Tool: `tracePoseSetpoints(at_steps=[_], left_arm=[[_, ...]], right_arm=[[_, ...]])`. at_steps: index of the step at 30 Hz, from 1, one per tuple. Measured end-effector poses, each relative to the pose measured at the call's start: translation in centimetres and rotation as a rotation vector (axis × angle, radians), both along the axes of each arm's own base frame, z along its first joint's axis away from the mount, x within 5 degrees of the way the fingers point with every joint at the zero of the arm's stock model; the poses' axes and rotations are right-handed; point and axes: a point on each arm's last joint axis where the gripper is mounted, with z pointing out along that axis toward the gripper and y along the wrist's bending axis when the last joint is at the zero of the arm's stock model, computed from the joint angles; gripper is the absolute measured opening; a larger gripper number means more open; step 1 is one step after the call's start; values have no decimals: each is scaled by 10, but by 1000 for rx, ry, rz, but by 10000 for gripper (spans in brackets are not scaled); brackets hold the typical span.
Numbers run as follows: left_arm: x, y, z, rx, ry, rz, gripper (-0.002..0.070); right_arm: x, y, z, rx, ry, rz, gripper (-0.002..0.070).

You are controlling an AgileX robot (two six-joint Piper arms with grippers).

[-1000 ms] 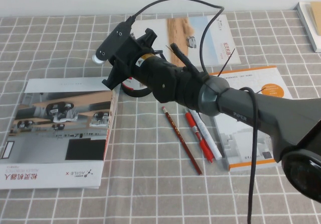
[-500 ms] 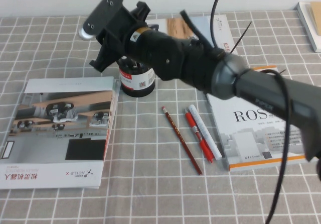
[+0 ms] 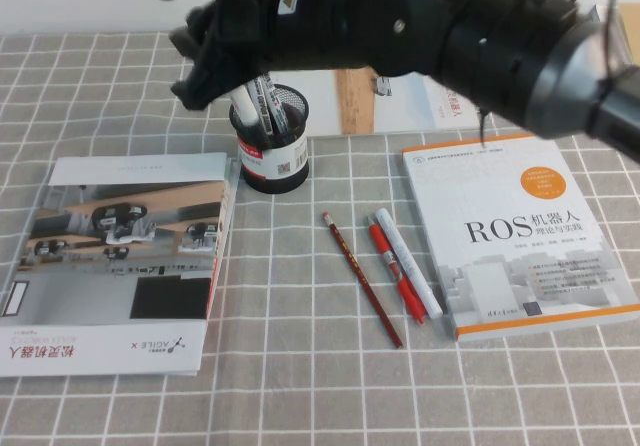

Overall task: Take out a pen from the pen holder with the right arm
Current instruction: 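Take a marker out of the pen holder and lay it on the table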

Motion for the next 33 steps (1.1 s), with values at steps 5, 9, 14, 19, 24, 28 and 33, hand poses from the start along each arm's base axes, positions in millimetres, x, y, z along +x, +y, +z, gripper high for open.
tracePoseSetpoints(at_steps=[5, 9, 14, 19, 24, 28, 33], left_arm=[[0, 0, 0, 0, 0, 0, -5], [0, 0, 0, 0, 0, 0, -5], [0, 0, 0, 0, 0, 0, -5], [0, 0, 0, 0, 0, 0, -5], [0, 0, 0, 0, 0, 0, -5], [0, 0, 0, 0, 0, 0, -5], [0, 0, 0, 0, 0, 0, -5]], right_arm=[[-19, -12, -6, -98, 283, -16, 88], [-30, -19, -18, -195, 473, -35, 88], [-29, -29, -28, -262, 592, -99, 88], [-10, -39, -48, -294, 652, -182, 88], [13, -47, -81, -338, 726, -238, 88], [35, -56, -115, -350, 800, -285, 88], [51, -61, -148, -365, 855, -317, 88]])
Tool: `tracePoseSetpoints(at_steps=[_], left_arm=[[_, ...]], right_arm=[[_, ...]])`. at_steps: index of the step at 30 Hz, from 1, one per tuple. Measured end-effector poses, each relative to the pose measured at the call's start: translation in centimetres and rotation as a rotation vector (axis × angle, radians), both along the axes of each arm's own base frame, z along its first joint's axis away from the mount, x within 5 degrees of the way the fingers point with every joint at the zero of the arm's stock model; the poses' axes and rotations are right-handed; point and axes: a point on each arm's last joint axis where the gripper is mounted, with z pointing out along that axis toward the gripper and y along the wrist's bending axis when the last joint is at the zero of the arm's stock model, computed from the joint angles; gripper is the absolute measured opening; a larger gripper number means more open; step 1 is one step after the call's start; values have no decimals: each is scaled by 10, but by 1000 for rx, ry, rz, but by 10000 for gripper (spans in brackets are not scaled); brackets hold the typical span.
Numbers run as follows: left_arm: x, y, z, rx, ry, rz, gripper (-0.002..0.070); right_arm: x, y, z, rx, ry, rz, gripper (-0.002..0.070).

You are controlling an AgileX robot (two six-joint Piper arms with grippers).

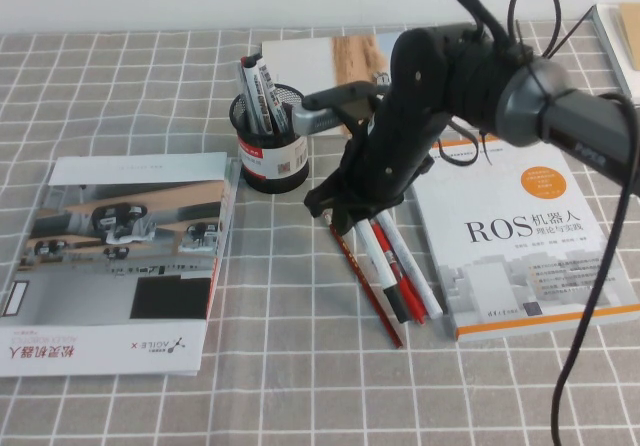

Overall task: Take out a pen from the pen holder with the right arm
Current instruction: 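Take a marker out of the pen holder and lay it on the table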

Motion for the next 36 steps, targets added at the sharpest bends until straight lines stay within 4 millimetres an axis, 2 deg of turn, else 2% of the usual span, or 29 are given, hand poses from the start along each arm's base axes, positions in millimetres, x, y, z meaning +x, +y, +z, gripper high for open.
tracePoseSetpoints(at_steps=[5, 18, 36], left_arm=[[0, 0, 0, 0, 0, 0, -5], [0, 0, 0, 0, 0, 0, -5], [0, 0, 0, 0, 0, 0, -5]], right_arm=[[5, 2, -17, -5, 12, -8, 88], [12, 1, -31, -12, 11, -1, 88], [15, 2, -32, 0, -13, -8, 92]])
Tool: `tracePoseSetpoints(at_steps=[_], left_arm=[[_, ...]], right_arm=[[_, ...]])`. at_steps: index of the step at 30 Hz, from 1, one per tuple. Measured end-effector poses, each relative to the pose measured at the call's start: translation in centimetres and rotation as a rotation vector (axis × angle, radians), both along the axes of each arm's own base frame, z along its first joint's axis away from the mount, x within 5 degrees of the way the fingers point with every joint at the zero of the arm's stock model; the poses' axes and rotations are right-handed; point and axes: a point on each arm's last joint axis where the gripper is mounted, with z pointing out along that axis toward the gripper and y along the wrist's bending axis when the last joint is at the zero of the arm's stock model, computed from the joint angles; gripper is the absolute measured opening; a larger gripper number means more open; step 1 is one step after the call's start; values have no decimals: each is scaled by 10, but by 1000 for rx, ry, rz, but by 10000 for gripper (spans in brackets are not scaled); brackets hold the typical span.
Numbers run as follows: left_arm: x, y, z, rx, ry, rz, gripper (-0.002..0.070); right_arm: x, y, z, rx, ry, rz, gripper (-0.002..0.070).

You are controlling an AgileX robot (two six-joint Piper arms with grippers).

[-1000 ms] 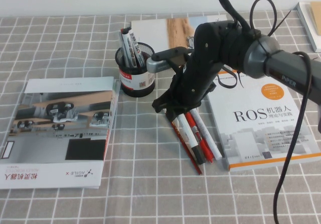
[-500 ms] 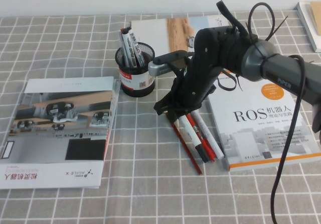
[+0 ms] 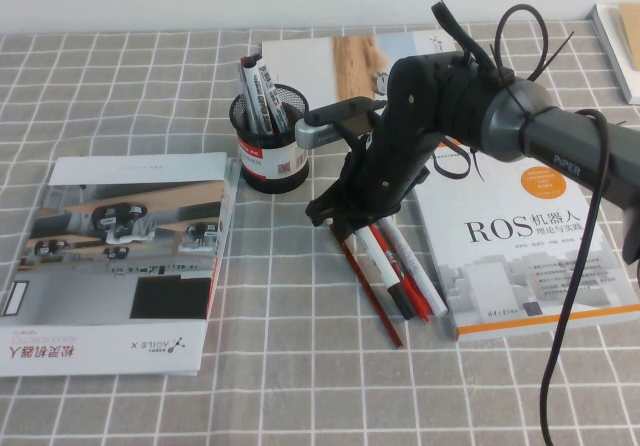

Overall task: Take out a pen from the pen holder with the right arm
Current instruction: 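Take a marker out of the pen holder and lay it on the table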

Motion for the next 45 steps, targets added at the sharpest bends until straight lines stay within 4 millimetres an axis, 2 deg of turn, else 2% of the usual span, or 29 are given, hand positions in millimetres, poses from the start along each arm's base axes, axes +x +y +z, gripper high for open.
tracePoseSetpoints(at_steps=[18, 20, 27, 34, 36, 40, 41, 45], left_arm=[[0, 0, 0, 0, 0, 0, -5], [0, 0, 0, 0, 0, 0, -5], [0, 0, 0, 0, 0, 0, -5], [0, 0, 0, 0, 0, 0, -5], [0, 0, 0, 0, 0, 0, -5], [0, 0, 0, 0, 0, 0, -5], [0, 0, 0, 0, 0, 0, -5], [0, 0, 0, 0, 0, 0, -5]], right_arm=[[1, 1, 1, 8, -15, -4, 104], [1, 1, 1, 8, -15, -4, 138], [2, 1, 1, 9, -16, -4, 332], [1, 1, 4, 13, -24, -5, 364], [0, 0, 14, 18, -46, -1, 354], [-13, -1, 54, 11, -133, 35, 269], [-22, 1, 71, 4, -165, 57, 209], [-51, 3, 117, -18, -238, 119, 56]])
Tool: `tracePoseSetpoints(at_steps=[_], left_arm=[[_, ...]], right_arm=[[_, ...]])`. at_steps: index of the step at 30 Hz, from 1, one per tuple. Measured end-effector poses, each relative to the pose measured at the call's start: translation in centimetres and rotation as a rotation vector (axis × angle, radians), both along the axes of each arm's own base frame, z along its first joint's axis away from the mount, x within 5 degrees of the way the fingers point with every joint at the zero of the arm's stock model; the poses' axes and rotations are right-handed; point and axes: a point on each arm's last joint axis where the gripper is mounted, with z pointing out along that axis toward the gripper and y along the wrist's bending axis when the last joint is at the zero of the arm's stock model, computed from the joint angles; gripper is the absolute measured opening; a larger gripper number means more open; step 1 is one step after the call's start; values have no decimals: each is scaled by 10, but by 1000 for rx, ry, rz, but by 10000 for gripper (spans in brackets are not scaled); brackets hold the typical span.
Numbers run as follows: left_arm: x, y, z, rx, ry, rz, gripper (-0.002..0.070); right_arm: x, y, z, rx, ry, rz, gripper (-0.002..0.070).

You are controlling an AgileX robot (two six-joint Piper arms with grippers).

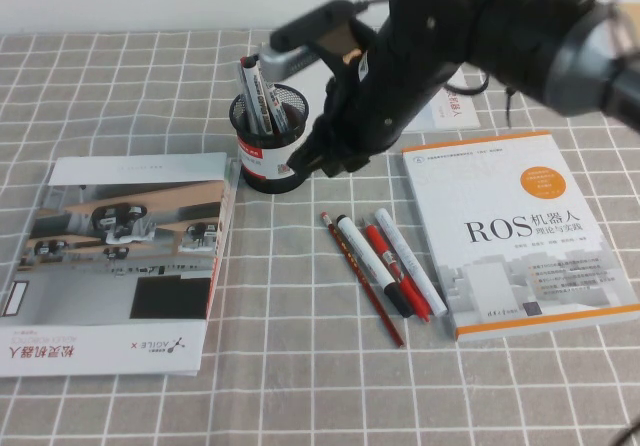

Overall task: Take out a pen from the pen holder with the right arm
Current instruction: 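Take a marker out of the pen holder and lay it on the table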

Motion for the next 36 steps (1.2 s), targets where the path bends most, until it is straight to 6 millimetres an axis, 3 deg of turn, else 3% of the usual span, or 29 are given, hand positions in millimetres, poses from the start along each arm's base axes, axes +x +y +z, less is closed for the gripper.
tracePoseSetpoints(at_steps=[2, 6, 10, 15, 23, 30, 36], left_arm=[[0, 0, 0, 0, 0, 0, -5], [0, 0, 0, 0, 0, 0, -5], [0, 0, 0, 0, 0, 0, -5], [0, 0, 0, 0, 0, 0, -5], [0, 0, 0, 0, 0, 0, -5], [0, 0, 0, 0, 0, 0, -5], [0, 0, 0, 0, 0, 0, -5]], right_arm=[[-19, -1, 24, 0, -40, 30, 14], [-53, -16, 48, -2, -80, 51, -6], [-83, -43, 55, 24, -101, 14, -11], [-126, -84, 49, 40, -109, -47, -12], [-204, -157, 65, 145, -205, -150, -12], [-253, -202, 49, 228, -244, -210, -12], [-271, -217, 20, 196, -200, -218, -12]])
